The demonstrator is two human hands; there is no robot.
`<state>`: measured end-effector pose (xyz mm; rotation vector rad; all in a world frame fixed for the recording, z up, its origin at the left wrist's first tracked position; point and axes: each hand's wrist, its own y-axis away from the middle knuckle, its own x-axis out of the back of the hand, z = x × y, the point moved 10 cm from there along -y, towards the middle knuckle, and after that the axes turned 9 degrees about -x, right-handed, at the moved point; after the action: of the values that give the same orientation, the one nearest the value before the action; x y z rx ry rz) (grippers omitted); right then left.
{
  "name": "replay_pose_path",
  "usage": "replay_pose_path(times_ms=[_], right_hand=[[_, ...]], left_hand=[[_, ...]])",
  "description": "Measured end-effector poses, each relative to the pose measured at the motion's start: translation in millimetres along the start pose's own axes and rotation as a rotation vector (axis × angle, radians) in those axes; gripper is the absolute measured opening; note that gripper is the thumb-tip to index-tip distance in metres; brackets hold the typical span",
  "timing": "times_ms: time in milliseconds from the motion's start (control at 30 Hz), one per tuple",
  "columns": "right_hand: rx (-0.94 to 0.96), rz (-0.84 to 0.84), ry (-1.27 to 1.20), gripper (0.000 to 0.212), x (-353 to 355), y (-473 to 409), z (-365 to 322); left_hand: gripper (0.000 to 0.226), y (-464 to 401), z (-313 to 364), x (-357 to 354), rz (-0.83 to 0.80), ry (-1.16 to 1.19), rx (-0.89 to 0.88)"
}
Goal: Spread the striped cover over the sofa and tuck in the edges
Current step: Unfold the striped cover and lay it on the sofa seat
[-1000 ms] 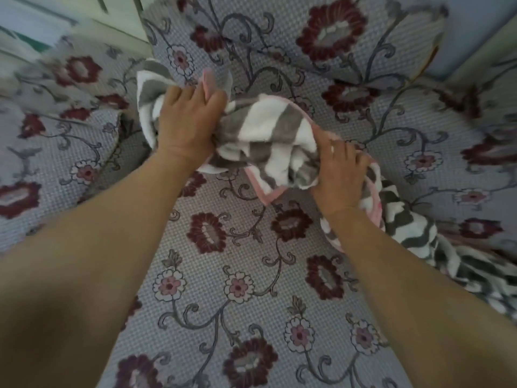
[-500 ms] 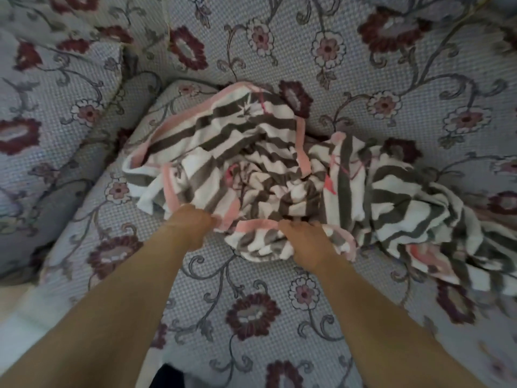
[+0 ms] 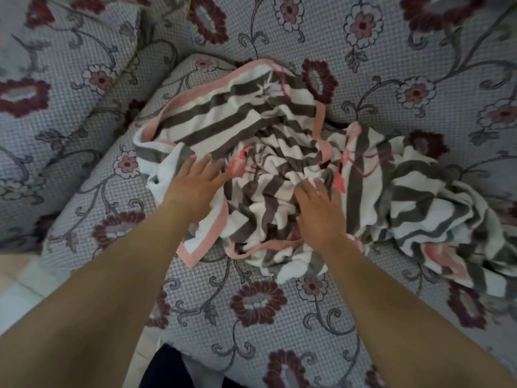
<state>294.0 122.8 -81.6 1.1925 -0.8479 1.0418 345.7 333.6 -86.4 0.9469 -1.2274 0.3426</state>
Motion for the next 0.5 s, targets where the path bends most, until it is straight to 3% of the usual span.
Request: replay_pose_path(times_ms=[33,100,200,267,333,400,500], right_hand=[[-0.043,-0.012,0.058,0.073,0,-4,12],[-0.128,-0.130,0.152,0.076,-14,-8,38],[-0.191,-0.487,0.143,0.057,-51,15,63],[-0.159,-0.602,0.090,0.045,-59,34,63],[-0.149,-0.474,-0.065,0.034,-42,34,64],[-0.135,-0.166,-0.103,0.030,-5,21,72],[-0.214,0.222,-0.069,0.047,44,2,111]], left_hand=[[0.089,0,-4,-9,-0.090,-0.051,0.023],[0.083,6,-10,-32,-0.293,-0.108,0.085],[0.056,23,5,-63,-0.597,-0.036,0.179],[0.056,24,24,-61,-0.674,0.014,0.181],[0.053,2,46,-40,-0.579,0.055,0.105],[0.046,-29,73,-17,-0.418,0.163,0.007],[0.046,-78,130,20,-0.269,0.356,-0.125]])
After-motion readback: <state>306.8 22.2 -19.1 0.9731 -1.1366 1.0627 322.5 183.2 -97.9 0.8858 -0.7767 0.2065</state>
